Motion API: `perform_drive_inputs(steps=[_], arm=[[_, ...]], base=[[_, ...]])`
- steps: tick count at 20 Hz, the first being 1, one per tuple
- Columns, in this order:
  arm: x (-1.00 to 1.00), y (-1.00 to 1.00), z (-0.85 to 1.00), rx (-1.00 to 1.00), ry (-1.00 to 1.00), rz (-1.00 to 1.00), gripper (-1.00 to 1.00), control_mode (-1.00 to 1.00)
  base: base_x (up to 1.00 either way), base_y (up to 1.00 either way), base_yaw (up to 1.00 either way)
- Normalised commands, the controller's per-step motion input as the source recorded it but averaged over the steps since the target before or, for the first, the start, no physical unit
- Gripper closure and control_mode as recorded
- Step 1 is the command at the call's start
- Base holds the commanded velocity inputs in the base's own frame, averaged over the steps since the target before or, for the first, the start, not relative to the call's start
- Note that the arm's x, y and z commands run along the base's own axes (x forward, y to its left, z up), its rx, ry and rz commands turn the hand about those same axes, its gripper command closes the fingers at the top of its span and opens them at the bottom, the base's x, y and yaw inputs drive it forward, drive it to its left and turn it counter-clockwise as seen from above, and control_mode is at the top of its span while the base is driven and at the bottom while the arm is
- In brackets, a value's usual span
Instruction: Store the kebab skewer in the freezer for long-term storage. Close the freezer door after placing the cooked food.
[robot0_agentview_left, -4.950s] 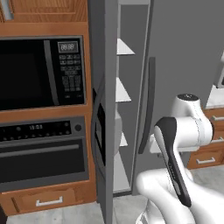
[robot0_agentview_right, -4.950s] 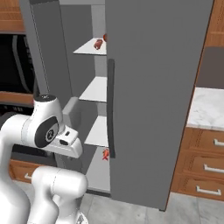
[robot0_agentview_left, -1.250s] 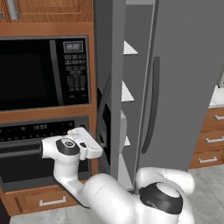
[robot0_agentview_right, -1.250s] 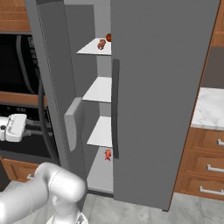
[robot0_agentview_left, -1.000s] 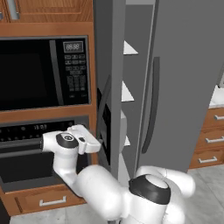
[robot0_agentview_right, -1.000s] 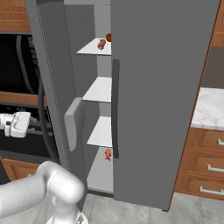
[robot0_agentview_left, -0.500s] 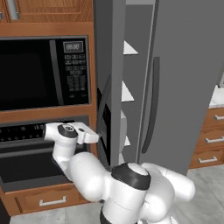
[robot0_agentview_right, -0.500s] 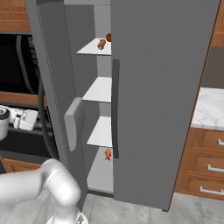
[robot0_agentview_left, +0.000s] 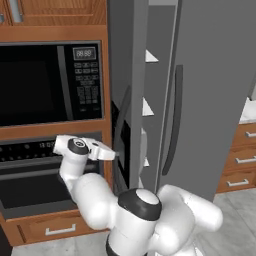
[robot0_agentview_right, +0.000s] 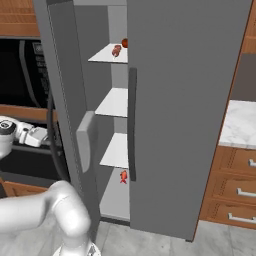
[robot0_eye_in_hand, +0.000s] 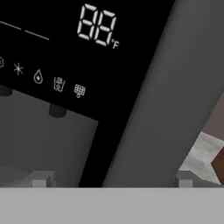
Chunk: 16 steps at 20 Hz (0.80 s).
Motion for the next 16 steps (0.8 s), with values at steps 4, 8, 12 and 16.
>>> perform_drive_inputs(steps=[4,8,12,16], arm=[[0.00,-1.00,0.00,0.01,0.04,0.00,-1.00,-1.00],[0.08,-1.00,0.00,0.09,0.00,0.14,-1.00,-1.00],[0.36,-1.00,0.00,0.18,0.05,0.30,-1.00,-1.00],[0.48,-1.00,0.00,0.17,0.15,0.25,-1.00,-1.00]], base=[[0.00,0.00,0.00],[0.00,0.00,0.00],[0.00,0.00,0.00],[0.00,0.00,0.00]])
